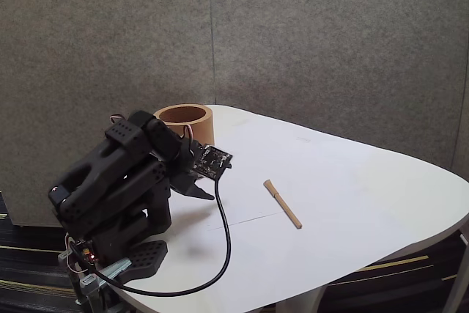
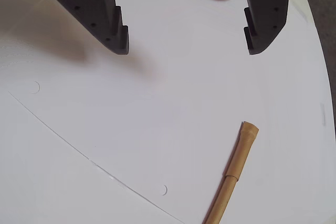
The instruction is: Grab the pen and put it in the pen holder.
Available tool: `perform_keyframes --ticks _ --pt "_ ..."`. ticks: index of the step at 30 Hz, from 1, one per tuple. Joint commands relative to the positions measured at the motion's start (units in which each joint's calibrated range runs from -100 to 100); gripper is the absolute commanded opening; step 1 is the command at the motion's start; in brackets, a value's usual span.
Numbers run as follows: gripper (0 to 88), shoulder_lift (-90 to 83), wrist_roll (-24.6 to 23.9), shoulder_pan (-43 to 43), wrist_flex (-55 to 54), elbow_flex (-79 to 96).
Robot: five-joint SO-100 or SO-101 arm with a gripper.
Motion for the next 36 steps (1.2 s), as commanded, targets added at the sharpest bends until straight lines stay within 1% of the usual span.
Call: perform_keyframes --ticks 1,36 --pt "31.4 0.0 0.4 0.0 0.0 -0.1" --pt "31.4 0.0 0.4 -0.1 0.0 -0.1"
